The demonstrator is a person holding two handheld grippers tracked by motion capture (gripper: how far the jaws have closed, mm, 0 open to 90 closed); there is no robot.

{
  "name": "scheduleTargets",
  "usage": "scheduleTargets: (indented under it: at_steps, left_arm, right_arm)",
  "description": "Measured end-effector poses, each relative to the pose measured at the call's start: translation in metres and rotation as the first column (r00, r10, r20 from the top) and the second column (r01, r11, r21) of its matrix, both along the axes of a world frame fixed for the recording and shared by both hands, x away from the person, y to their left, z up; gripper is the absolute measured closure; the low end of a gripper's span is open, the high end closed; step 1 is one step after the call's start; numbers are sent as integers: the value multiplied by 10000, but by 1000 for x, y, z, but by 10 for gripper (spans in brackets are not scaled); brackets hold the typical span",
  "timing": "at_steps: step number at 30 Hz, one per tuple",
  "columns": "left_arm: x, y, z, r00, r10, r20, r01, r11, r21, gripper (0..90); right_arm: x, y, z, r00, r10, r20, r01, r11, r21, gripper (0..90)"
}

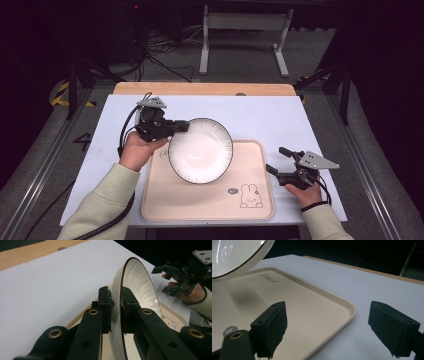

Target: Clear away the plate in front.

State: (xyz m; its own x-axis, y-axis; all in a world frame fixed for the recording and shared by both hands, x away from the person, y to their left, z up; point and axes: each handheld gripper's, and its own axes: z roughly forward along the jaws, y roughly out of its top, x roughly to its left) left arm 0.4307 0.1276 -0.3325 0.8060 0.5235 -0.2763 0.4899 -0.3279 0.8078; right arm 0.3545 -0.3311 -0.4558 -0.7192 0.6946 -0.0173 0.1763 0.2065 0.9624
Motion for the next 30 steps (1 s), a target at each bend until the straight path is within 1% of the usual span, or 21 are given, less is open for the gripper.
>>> scheduleTargets:
  at_steps: [2, 3, 6, 7, 11, 12, 13, 14, 19, 25, 30]
  left_arm:
    - [-2, -4, -4, 9997, -95, -244, 92, 9999, -95, 812]
    - [-2, -4, -4, 9997, -95, -244, 92, 9999, -95, 811]
    - [-3, -10, -9, 9989, -363, -301, 362, 9993, -64, 811]
    - [-4, -12, -10, 9985, -385, -391, 382, 9992, -98, 811]
    - [-5, -16, -14, 9976, -557, -410, 554, 9984, -90, 811]
    - [-6, -18, -15, 9971, -572, -506, 567, 9983, -99, 811]
    - [-6, -19, -17, 9968, -659, -456, 657, 9978, -62, 811]
    - [-7, -21, -19, 9963, -656, -559, 651, 9978, -101, 809]
    - [-10, -27, -25, 9950, -783, -620, 785, 9969, 13, 809]
    - [-12, -31, -31, 9937, -867, -706, 868, 9962, -29, 808]
    - [-14, -32, -40, 9915, -913, -927, 917, 9958, 2, 808]
  right_arm:
    - [0, 0, 0, 10000, 5, 0, -5, 10000, -7, 158]
    - [0, 0, 0, 10000, 8, 0, -8, 10000, -11, 158]
    - [0, 0, 0, 10000, 15, 7, -15, 10000, -16, 158]
    - [0, 0, 0, 10000, 17, 1, -17, 10000, -32, 158]
    - [0, 0, 0, 10000, 18, 0, -18, 10000, -36, 159]
    - [0, 0, 0, 10000, 19, 0, -19, 10000, -36, 158]
    - [0, 0, 0, 10000, 19, 0, -19, 10000, -36, 158]
    - [0, 0, 0, 10000, 17, -2, -17, 10000, -37, 159]
    - [0, 0, 0, 10000, 21, -6, -21, 10000, -30, 158]
    - [0, 0, 0, 10000, 22, 0, -22, 10000, -36, 158]
    - [0, 0, 0, 10000, 15, 10, -15, 10000, -24, 159]
